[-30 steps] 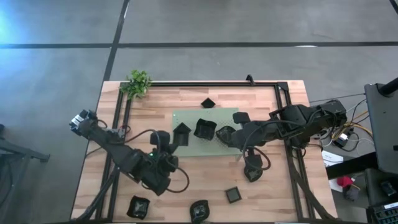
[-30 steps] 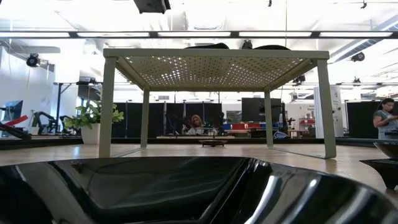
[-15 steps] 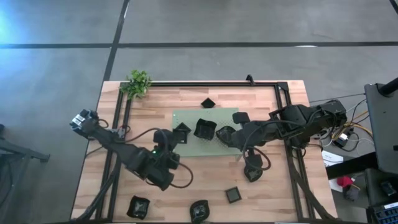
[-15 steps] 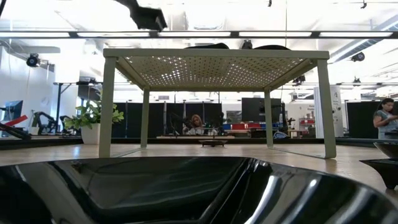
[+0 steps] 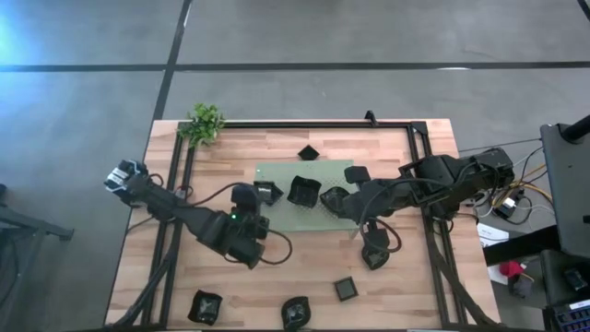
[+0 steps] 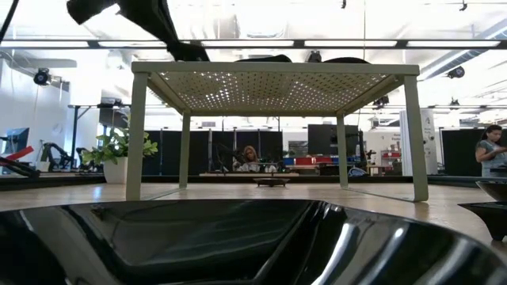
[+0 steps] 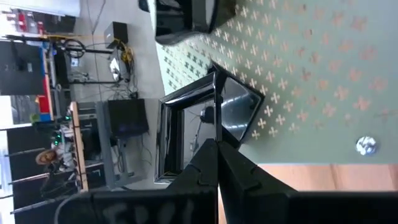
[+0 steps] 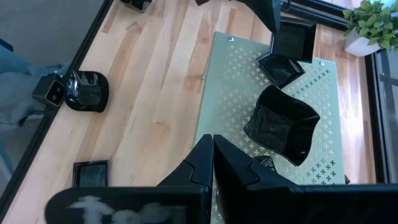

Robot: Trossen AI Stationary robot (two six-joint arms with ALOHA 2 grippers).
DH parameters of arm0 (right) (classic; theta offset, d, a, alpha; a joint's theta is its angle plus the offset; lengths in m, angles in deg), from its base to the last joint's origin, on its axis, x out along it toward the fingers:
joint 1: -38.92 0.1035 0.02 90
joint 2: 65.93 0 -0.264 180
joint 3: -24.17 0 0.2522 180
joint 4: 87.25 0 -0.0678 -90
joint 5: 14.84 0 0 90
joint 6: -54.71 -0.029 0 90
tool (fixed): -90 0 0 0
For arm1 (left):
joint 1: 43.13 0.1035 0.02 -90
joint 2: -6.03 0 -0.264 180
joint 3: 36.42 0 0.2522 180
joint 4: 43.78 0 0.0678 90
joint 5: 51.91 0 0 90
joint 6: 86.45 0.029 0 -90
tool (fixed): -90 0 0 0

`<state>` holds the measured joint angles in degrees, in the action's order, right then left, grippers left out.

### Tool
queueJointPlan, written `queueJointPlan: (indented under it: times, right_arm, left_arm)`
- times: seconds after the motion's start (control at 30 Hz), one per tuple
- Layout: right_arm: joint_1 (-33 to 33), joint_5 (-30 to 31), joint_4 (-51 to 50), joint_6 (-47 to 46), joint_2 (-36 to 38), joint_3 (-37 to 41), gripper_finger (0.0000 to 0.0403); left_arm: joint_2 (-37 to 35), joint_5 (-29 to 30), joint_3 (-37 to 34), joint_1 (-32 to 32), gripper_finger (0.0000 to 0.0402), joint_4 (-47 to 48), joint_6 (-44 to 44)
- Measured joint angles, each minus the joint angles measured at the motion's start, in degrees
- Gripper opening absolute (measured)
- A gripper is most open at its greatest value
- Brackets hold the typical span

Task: Pick & Place Mini shaped plates
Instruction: Stack the square plate on top of the square plate on the shelf

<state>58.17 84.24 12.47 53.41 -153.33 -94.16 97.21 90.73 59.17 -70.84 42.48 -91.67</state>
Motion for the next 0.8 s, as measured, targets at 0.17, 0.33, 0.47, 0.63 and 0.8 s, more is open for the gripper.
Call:
queueJointPlan:
  times: [0.17,0.33,0.47,0.63,0.8]
  right_arm:
    - [0.0,0.0,0.0,0.1,0.0,0.0,0.0008]
    - [0.0,0.0,0.0,0.4,0.0,0.0,0.0008]
    - [0.0,0.0,0.0,0.5,0.0,0.0,0.0008]
    - [0.0,0.0,0.0,0.5,0.0,0.0,0.0008]
    - [0.0,0.0,0.0,0.5,0.0,0.0,0.0008]
  left_arm:
    - [-0.4,-0.8,-0.9,0.9,0.0000,-1.0,-0.5]
    - [-0.4,-0.7,-1.6,0.9,0.0000,-2.0,5.9]
    - [-0.4,-1.7,-1.7,1.3,0.0000,-2.3,9.2]
    - [-0.4,-2.3,-2.5,1.8,0.0000,-3.6,11.5]
    - [-0.4,-2.2,-2.5,1.8,0.0000,-4.9,13.4]
